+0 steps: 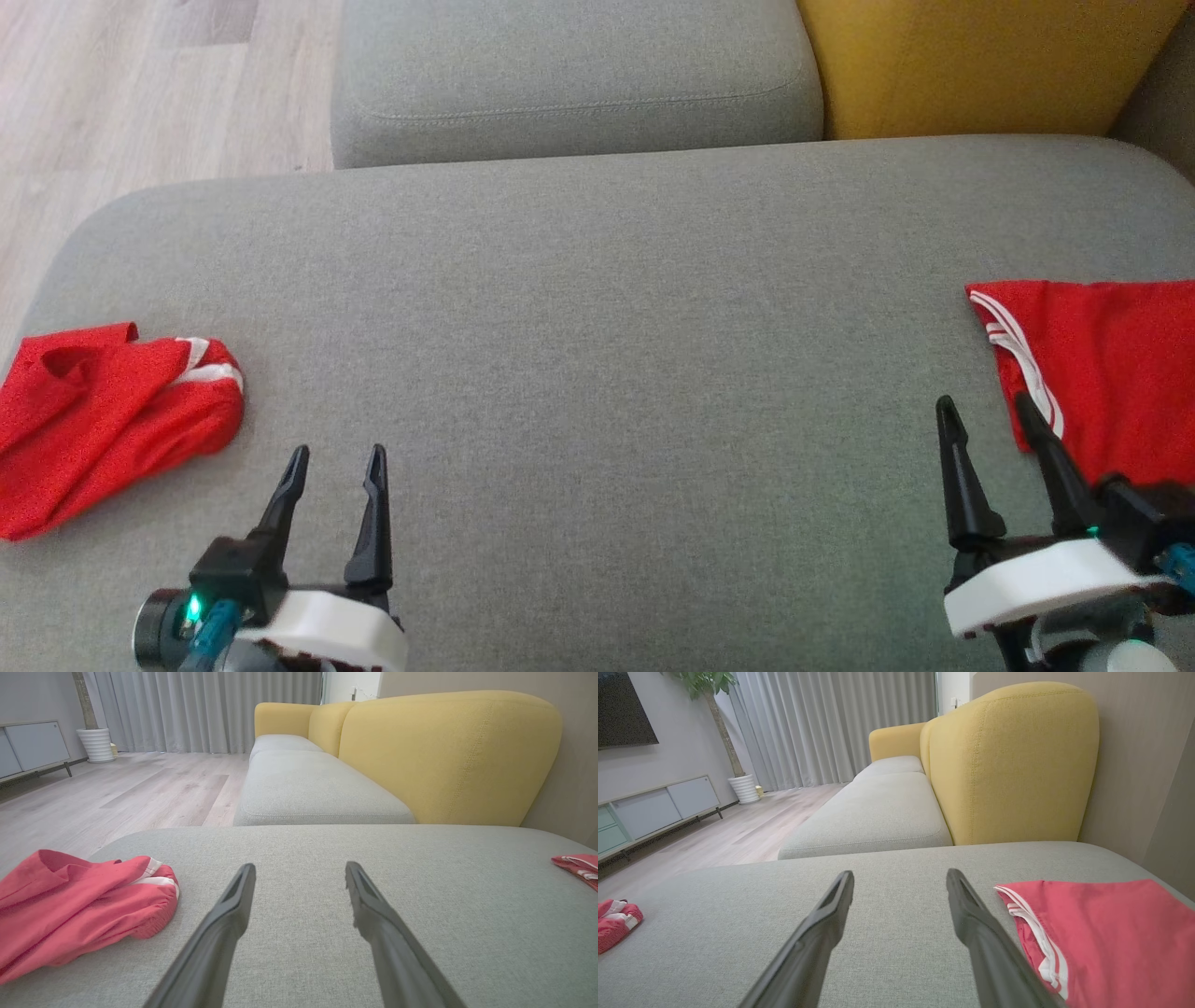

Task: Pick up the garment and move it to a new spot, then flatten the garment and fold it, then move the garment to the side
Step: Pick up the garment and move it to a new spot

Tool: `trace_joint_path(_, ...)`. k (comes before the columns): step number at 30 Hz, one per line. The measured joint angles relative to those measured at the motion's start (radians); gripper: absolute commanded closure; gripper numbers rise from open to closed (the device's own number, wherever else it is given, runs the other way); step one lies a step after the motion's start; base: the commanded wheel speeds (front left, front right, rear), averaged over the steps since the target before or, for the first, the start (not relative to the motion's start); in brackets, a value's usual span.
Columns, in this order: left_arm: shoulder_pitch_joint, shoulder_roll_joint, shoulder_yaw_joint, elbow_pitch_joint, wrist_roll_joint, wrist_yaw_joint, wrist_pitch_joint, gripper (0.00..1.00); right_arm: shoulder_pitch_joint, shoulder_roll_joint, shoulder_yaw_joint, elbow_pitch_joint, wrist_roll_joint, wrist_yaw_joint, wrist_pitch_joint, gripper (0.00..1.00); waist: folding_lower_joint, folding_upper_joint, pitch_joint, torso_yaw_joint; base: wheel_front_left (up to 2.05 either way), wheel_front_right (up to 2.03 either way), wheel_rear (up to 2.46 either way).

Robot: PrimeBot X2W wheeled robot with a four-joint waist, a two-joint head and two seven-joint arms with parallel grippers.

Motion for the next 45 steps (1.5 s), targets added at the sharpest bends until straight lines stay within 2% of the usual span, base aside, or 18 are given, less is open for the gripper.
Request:
trace_joint_path(10,0.000,0.002,-0.004,-0.008,0.000,0.012,0.000,0.00,0.000,0.000,-0.012,-0.003,0.000,0.000,0.000,0.00,0.0000,0.0000,0.006,0.010,0.00,0.00,0.00)
trace_joint_path(17,-0.004,0.000,-0.007,-0.010,0.000,0.016,0.000,0.00,0.006,0.000,-0.028,-0.019,0.000,0.000,0.006,0.00,0.0000,0.0000,0.012,0.045,0.00,0.00,0.00)
trace_joint_path(23,-0.031,-0.012,-0.008,-0.009,0.000,0.015,0.000,0.00,0.016,0.001,-0.027,-0.035,0.001,0.000,0.006,0.00,0.0000,0.0000,0.014,0.102,0.00,0.00,0.00)
trace_joint_path(38,-0.062,-0.045,0.001,-0.014,0.016,0.006,-0.001,0.00,0.032,0.002,0.005,-0.048,0.011,0.000,0.004,0.00,0.0000,0.0000,0.002,0.340,0.00,0.00,0.00)
trace_joint_path(45,-0.060,-0.047,0.028,-0.018,0.038,-0.003,-0.001,0.00,0.032,0.002,0.012,-0.052,0.011,0.000,0.006,0.00,0.0000,0.0000,-0.006,0.398,0.00,0.00,0.00)
